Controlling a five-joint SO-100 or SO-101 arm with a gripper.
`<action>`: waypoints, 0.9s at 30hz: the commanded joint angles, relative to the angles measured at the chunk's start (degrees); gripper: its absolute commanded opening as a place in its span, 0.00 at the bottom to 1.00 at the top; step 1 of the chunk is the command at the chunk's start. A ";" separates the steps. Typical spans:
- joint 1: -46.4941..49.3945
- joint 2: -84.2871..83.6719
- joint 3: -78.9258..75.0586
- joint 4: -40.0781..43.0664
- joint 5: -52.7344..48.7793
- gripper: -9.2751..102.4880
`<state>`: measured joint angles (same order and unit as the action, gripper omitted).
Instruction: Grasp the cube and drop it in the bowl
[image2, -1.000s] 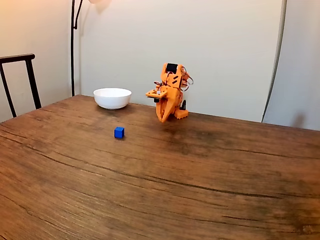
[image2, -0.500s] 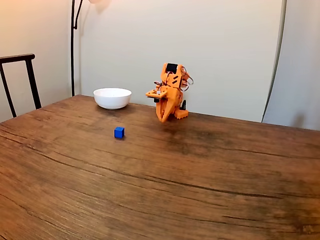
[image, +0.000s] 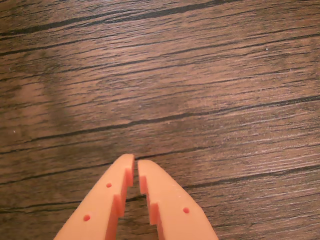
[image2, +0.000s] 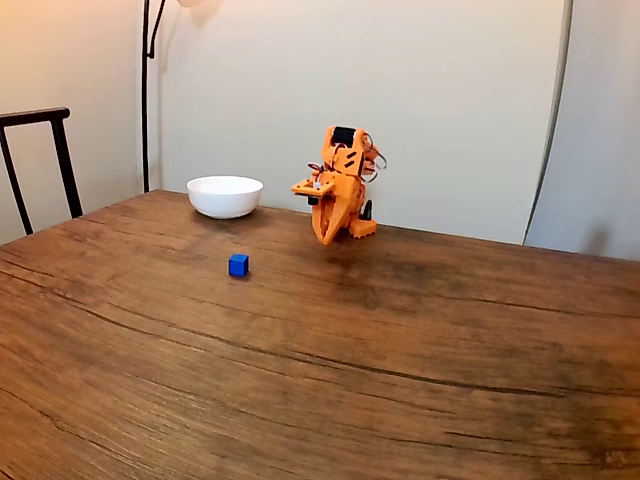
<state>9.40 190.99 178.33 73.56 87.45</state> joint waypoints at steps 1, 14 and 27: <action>0.09 -0.53 -0.09 3.52 0.00 0.08; 0.18 -0.53 -0.09 3.52 -0.53 0.08; 2.64 -0.53 -4.57 -1.32 3.25 0.08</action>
<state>11.25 190.90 177.36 73.21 88.77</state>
